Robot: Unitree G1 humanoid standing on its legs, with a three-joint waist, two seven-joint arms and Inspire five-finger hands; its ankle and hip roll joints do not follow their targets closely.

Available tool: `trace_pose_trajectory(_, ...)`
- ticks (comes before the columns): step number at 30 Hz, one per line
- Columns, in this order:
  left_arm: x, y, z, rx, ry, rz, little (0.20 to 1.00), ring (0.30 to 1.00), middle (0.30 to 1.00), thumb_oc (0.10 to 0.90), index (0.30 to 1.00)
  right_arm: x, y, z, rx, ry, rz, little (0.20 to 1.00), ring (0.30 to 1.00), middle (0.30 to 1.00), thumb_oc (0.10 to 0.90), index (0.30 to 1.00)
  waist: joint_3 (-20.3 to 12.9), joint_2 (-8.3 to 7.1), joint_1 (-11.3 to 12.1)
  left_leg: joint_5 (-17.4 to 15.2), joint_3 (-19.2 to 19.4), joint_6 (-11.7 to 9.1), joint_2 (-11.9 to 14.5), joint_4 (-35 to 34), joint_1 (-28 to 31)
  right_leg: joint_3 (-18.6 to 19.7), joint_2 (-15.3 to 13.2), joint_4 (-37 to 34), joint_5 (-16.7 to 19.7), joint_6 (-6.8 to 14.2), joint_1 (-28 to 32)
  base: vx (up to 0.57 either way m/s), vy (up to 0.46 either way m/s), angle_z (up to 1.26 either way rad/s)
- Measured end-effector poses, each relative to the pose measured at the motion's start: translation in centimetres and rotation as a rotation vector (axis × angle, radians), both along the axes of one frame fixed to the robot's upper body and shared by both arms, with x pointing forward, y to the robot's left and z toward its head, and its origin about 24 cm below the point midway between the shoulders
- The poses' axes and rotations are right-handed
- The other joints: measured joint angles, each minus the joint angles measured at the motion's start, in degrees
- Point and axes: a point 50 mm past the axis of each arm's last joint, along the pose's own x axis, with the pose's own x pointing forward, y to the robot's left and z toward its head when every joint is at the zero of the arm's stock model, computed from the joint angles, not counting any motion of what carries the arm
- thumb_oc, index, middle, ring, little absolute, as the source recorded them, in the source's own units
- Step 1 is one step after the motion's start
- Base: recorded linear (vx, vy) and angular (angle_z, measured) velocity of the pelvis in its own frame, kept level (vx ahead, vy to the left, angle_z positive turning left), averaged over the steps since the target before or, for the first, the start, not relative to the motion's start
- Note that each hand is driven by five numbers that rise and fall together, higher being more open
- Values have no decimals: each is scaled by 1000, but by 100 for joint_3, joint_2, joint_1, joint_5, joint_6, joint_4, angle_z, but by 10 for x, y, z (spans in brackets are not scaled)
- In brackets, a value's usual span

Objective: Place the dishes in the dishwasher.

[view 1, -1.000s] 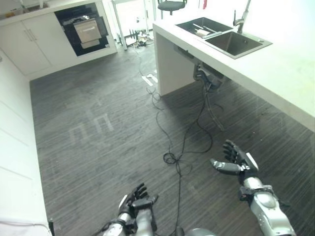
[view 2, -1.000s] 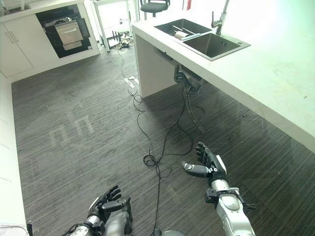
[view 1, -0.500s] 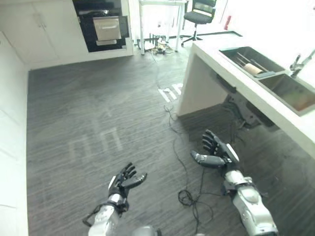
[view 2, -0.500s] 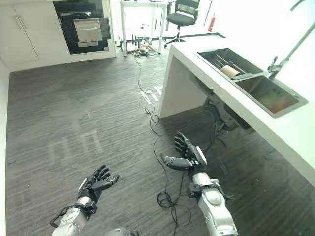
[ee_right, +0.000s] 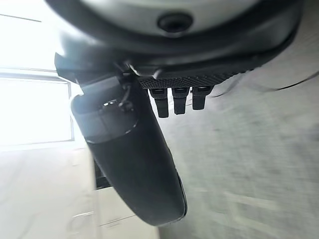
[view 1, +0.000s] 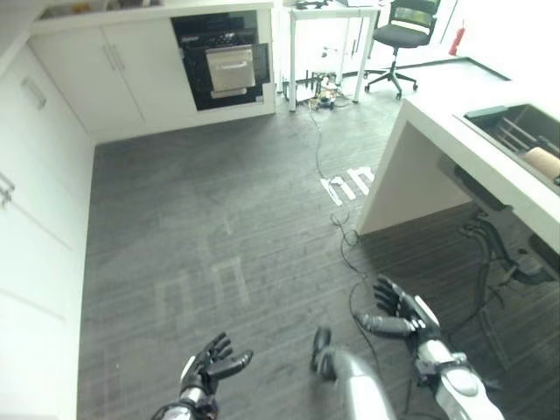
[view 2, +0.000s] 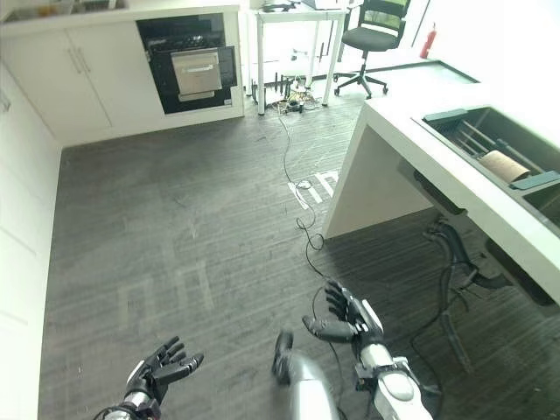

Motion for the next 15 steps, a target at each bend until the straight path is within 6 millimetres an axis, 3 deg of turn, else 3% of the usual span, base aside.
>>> trace_pose_trajectory(1,15,-3,11,-6,-72,-16,900,900,900,800,900,11,2,6,-2,-27,-4,900,900,900,800,900,-46,110,20,-178,-115,-45,285,-9,-233,49,111,-15,-142,-19,75,251,-129,-20)
trace_pose_trajectory(3,44,-9,36,-16,-209,-47,900,900,900,800,900,25,2,30,-23,-125,21,900,900,900,800,900,-63,-32,7,-22,-90,-30,673,-369,-670,108,107,24,-340,133,214,268,-144,-27)
trace_pose_trajectory(5,60,-15,50,-48,-286,-75,900,900,900,800,900,31,-3,50,-36,-219,15,900,900,900,800,900,-202,-45,-132,388,218,-220,719,-678,-516,228,97,230,-503,416,279,269,-215,-31)
trace_pose_trajectory(6,68,-17,57,-41,-325,-96,900,900,900,800,900,32,-7,56,-41,-245,6,900,900,900,800,900,-291,-128,-243,663,462,-475,634,-642,-470,256,37,354,-761,550,303,257,-276,-64)
trace_pose_trajectory(7,75,-17,68,-26,-380,-122,900,900,900,800,900,33,-10,62,-45,-271,-2,900,900,900,800,900,-309,-236,-194,1034,770,-560,689,660,-893,205,95,850,-1380,202,389,265,-267,-81)
trace_pose_trajectory(8,76,-18,68,-29,-383,-116,900,900,900,800,900,33,-12,62,-50,-271,-5,900,900,900,800,900,-288,-167,-153,1529,688,-545,842,1557,-1269,252,117,745,-1480,149,542,226,-195,-95)
trace_pose_trajectory(9,73,-20,65,-32,-369,-127,900,900,900,800,900,28,-14,59,-51,-254,-16,900,900,900,800,900,-272,-194,-185,1830,439,-423,860,2589,-1938,348,116,559,-1449,203,788,314,-72,-92)
trace_pose_trajectory(10,68,-18,67,-30,-382,-124,900,900,900,800,900,23,-16,54,-53,-234,-24,900,900,900,800,900,-180,-362,-141,1546,419,-141,948,2175,-2631,583,110,214,-1376,322,1202,297,29,-72)
trace_pose_trajectory(11,67,-18,66,-28,-375,-124,900,900,900,800,900,22,-16,54,-53,-233,-24,900,900,900,800,900,-178,-362,-159,1521,414,-94,992,1889,-2737,615,138,131,-1393,363,1289,300,60,-95)
trace_pose_trajectory(12,59,-15,62,-21,-354,-118,900,900,900,800,900,18,-16,56,-51,-238,-23,900,900,900,800,900,-173,-317,-156,1486,488,51,1156,385,-2758,806,250,-96,-1410,445,1555,276,139,-68)
trace_pose_trajectory(14,53,-12,61,-15,-346,-115,900,900,900,800,900,17,-15,59,-50,-255,-20,900,900,900,800,900,-171,-314,-182,1743,575,104,1143,-1011,-2702,934,277,-133,-1481,564,1698,379,164,-86)
trace_pose_trajectory(15,50,-13,62,4,-362,-131,900,900,900,800,900,19,-13,64,-43,-277,-21,900,900,900,800,900,-124,-181,-125,1735,-181,84,949,-1669,-2907,1402,469,-346,-1586,628,1869,459,84,-122)
